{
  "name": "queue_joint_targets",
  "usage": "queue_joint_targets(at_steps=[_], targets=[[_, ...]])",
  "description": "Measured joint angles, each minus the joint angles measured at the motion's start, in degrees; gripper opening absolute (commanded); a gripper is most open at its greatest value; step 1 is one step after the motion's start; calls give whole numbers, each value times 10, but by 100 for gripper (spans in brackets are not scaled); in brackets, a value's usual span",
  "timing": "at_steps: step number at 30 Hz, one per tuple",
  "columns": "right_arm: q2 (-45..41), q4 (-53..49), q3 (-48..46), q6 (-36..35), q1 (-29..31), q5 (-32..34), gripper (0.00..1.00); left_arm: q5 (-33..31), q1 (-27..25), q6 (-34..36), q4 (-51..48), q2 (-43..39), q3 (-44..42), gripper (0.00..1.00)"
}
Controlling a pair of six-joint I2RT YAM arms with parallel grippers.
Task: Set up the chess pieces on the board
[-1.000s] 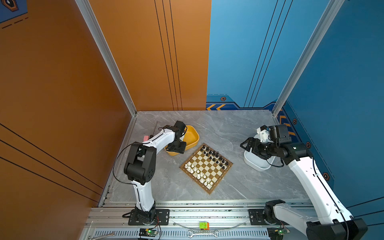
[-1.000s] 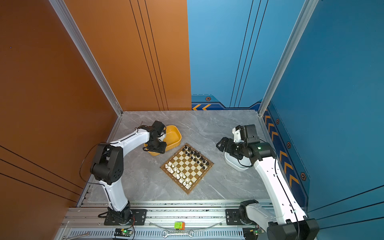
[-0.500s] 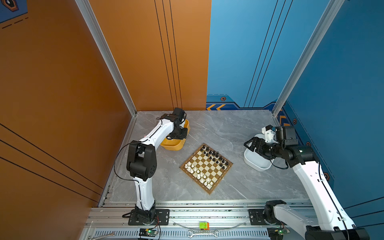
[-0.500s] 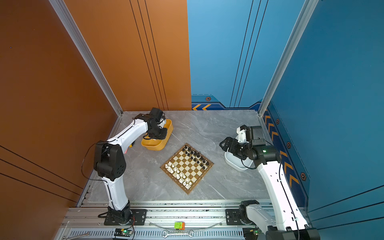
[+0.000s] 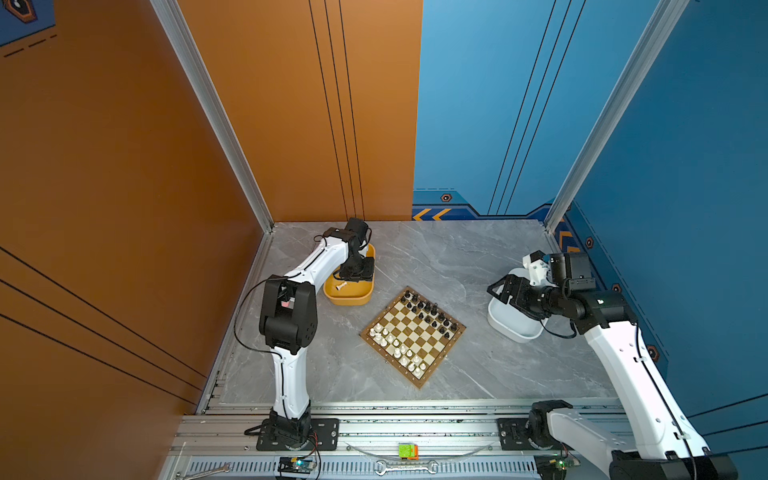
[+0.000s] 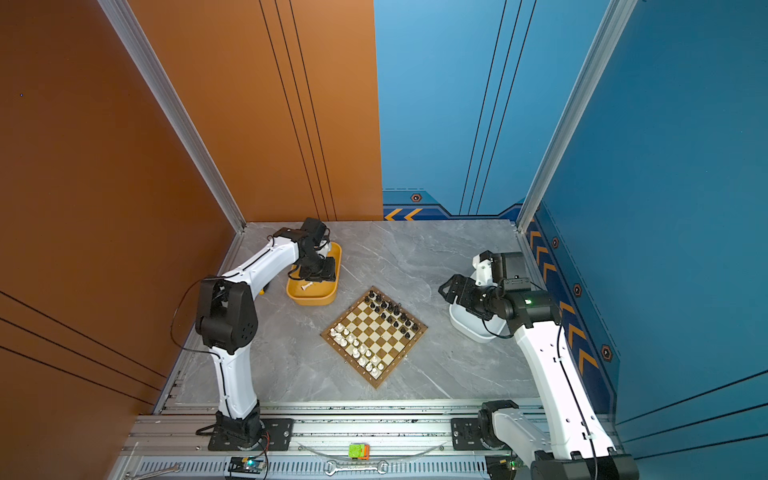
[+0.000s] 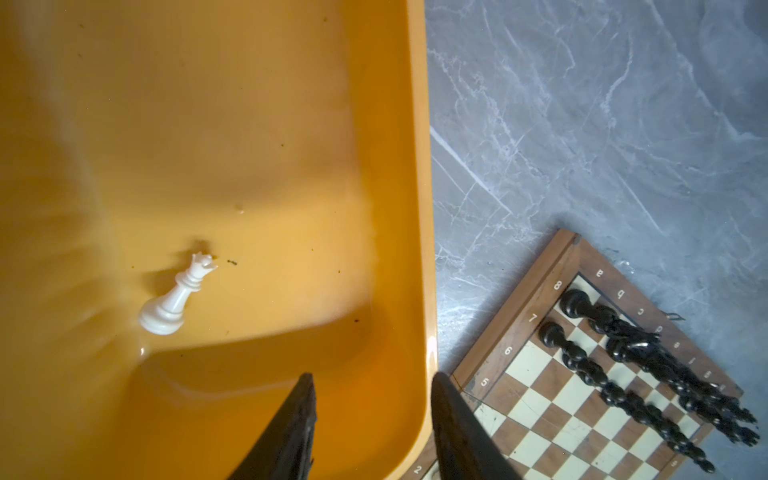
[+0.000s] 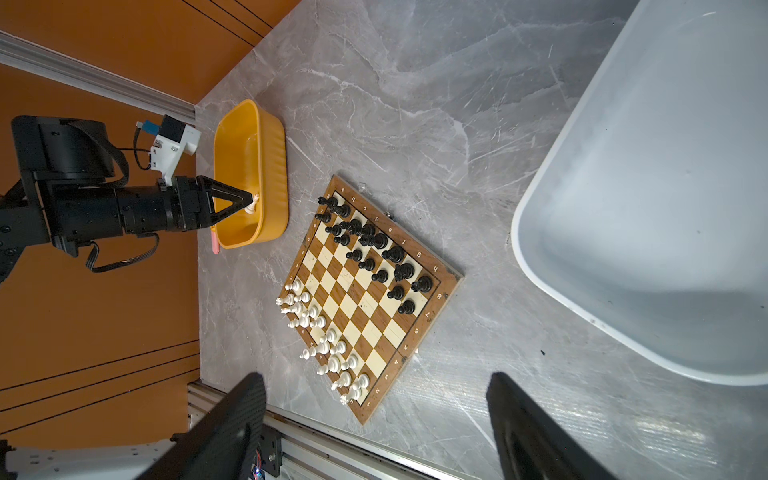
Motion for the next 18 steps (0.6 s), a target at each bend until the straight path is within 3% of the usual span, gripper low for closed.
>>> queue_joint_targets(at_steps=[3, 18], targets=[[8, 0, 0, 0, 0, 0, 86, -25, 0, 1, 3, -1, 3, 55], [72, 0, 46, 0, 0, 0, 86, -150, 24, 96, 0, 19, -2, 56]])
